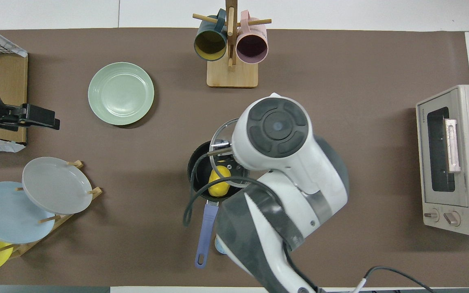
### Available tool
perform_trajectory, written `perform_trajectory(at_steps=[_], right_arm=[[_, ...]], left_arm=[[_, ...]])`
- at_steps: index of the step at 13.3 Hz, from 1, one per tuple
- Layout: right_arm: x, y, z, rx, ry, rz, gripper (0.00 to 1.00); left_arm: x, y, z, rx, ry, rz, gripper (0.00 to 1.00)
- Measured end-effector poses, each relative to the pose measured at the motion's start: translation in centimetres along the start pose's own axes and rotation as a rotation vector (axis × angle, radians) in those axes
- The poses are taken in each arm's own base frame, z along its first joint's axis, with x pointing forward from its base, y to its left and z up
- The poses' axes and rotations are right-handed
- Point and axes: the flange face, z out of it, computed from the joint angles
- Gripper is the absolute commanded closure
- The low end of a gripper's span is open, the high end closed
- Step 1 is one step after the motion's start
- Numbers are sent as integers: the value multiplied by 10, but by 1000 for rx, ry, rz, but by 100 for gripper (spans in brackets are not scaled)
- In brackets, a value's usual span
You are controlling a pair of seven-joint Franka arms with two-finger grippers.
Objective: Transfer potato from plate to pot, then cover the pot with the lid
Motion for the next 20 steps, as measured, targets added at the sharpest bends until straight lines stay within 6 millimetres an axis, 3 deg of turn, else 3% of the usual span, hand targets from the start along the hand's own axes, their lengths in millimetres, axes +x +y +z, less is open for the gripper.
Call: perform_trajectory(at_steps=[3,5,8,13,20], right_arm=[[-26,-71,47,-32,1,-13,100],[-34,-93,79,-81,-10,-43,100],[-27,-89,84,-87,-14,-22,100],[-24,-83,84,-97,-23,-3,100],[-8,-62,86,-99,-24,37,100]], left_arm=[[-3,-3,-4,50,-16,7,0],[-8,0,-25,56,-24,11,0],[-12,2,-49,74,-12,12,0],[-12,5,-35,83,-24,14,0],[-14,8,-37,83,-18,13,0]])
